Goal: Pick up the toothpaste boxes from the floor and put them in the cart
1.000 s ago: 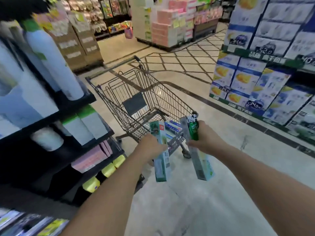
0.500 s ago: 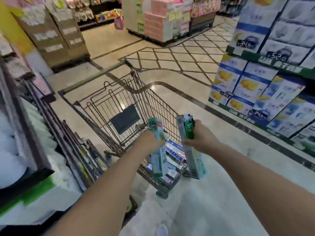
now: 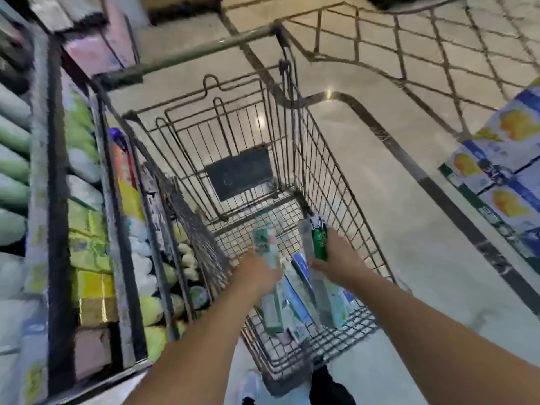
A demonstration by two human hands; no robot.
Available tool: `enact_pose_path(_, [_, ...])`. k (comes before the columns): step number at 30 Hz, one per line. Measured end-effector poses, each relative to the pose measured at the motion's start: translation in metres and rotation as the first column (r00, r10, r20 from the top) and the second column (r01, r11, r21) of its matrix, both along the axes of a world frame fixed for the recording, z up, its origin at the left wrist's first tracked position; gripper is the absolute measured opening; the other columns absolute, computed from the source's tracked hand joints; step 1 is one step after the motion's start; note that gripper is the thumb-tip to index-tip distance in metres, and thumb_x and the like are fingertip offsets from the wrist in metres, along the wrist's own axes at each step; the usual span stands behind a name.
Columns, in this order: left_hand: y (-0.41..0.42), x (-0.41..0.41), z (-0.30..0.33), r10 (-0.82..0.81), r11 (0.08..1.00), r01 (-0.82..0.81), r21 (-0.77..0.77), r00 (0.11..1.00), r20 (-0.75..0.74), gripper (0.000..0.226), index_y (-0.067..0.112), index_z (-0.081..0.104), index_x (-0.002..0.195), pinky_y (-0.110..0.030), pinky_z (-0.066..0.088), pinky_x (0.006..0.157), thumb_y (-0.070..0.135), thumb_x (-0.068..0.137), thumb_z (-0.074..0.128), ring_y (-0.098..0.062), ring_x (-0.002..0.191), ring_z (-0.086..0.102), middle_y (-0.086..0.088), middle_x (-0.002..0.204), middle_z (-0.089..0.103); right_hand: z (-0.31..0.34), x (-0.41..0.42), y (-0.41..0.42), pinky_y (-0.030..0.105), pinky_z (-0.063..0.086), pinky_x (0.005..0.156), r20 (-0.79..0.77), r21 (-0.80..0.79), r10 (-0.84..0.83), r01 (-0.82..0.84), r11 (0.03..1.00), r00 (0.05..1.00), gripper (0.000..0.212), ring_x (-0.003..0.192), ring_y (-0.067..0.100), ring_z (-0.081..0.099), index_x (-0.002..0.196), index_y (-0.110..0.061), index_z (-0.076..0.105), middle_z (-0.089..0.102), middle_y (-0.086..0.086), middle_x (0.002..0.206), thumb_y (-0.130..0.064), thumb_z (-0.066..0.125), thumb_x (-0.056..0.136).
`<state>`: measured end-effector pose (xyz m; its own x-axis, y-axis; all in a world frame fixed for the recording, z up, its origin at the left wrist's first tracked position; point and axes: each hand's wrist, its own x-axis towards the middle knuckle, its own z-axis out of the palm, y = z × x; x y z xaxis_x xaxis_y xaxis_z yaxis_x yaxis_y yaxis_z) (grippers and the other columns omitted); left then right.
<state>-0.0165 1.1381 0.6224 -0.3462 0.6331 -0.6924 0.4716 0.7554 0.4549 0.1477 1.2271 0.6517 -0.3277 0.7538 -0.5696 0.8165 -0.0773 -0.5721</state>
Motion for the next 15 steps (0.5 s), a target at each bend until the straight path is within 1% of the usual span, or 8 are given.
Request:
enact_pose_path(2, [0.003, 0.007, -0.039, 0.097, 0.989, -0.094, -0.114, 0.995, 0.015, 0.059, 0.004, 0.061, 0.115, -0.028, 0.053, 0.054, 0.053, 0.084, 0.066, -0.022, 0.073, 0.066, -0.010, 0.094, 0.066, -0.045, -0.003, 0.011, 0.031, 0.049, 0.074, 0.060, -0.047, 0.077, -0.074, 0.996, 0.995, 0.053, 0.089, 0.019, 0.057, 0.125, -0.013, 0.042, 0.057, -0.001, 0.096, -0.017, 0.075, 0.084])
enact_pose_path(4, [0.006, 0.017, -0.077, 0.154, 0.969, -0.146, -0.200, 0.988, 0.024, 0.072, -0.002, 0.055, 0.129, -0.030, 0.056, 0.054, 0.054, 0.086, 0.065, -0.025, 0.072, 0.067, -0.015, 0.094, 0.065, -0.088, -0.006, 0.017, 0.033, 0.046, 0.080, 0.135, -0.083, 0.201, -0.191, 0.978, 0.970, 0.066, 0.105, 0.029, 0.058, 0.140, -0.009, 0.034, 0.059, 0.011, 0.117, -0.023, 0.072, 0.087])
enact_pose_path(7, [0.009, 0.032, -0.122, 0.230, 0.944, -0.225, -0.241, 0.973, -0.005, 0.066, 0.001, 0.045, 0.132, -0.023, 0.043, 0.045, 0.047, 0.089, 0.066, -0.015, 0.061, 0.052, -0.008, 0.091, 0.058, -0.145, -0.010, 0.018, 0.032, 0.043, 0.090, 0.170, -0.155, 0.303, -0.279, 0.948, 0.938, 0.083, 0.125, 0.032, 0.049, 0.153, -0.006, 0.013, 0.048, 0.017, 0.139, -0.027, 0.065, 0.092])
enact_pose_path(9, [0.009, 0.041, -0.140, 0.256, 0.925, -0.258, -0.278, 0.966, -0.045, 0.038, 0.012, 0.049, 0.107, -0.025, 0.037, 0.047, 0.044, 0.093, 0.064, -0.013, 0.055, 0.043, -0.004, 0.074, 0.046, -0.171, -0.014, 0.014, 0.036, 0.043, 0.094, 0.177, -0.206, 0.336, -0.299, 0.932, 0.925, 0.086, 0.125, 0.033, 0.049, 0.154, -0.006, 0.007, 0.047, 0.019, 0.139, -0.029, 0.063, 0.093])
enact_pose_path(10, [0.008, 0.043, -0.151, 0.270, 0.916, -0.271, -0.297, 0.962, -0.047, 0.041, 0.008, 0.051, 0.108, -0.027, 0.039, 0.049, 0.044, 0.093, 0.063, -0.014, 0.055, 0.043, -0.005, 0.073, 0.047, -0.181, -0.016, 0.012, 0.038, 0.045, 0.093, 0.185, -0.217, 0.351, -0.310, 0.925, 0.918, 0.087, 0.121, 0.035, 0.051, 0.154, -0.005, 0.007, 0.050, 0.020, 0.135, -0.030, 0.063, 0.092])
enact_pose_path(12, [0.006, 0.047, -0.168, 0.244, 0.915, -0.241, -0.325, 0.969, -0.031, 0.074, -0.006, 0.037, 0.140, -0.029, 0.038, 0.046, 0.047, 0.093, 0.061, -0.018, 0.059, 0.049, -0.011, 0.084, 0.061, -0.196, -0.019, 0.007, 0.039, 0.048, 0.086, 0.206, -0.206, 0.396, -0.356, 0.912, 0.895, 0.085, 0.112, 0.035, 0.056, 0.152, -0.002, 0.013, 0.055, 0.020, 0.125, -0.032, 0.063, 0.091])
enact_pose_path(13, [0.006, 0.049, -0.173, 0.207, 0.920, -0.208, -0.332, 0.977, -0.040, 0.083, -0.011, 0.033, 0.143, -0.030, 0.035, 0.043, 0.048, 0.093, 0.060, -0.018, 0.058, 0.048, -0.011, 0.083, 0.062, -0.202, -0.021, 0.005, 0.039, 0.048, 0.084, 0.219, -0.183, 0.422, -0.387, 0.904, 0.880, 0.081, 0.110, 0.035, 0.057, 0.149, 0.000, 0.018, 0.055, 0.020, 0.123, -0.032, 0.063, 0.091])
enact_pose_path(15, [0.005, 0.052, -0.184, 0.157, 0.930, -0.158, -0.332, 0.987, -0.030, 0.072, -0.013, 0.050, 0.132, -0.041, 0.040, 0.047, 0.045, 0.093, 0.061, -0.023, 0.057, 0.050, -0.017, 0.080, 0.062, -0.208, -0.026, 0.001, 0.039, 0.048, 0.085, 0.264, -0.132, 0.481, -0.463, 0.876, 0.836, 0.069, 0.113, 0.035, 0.056, 0.142, 0.003, 0.027, 0.052, 0.020, 0.128, -0.028, 0.061, 0.091])
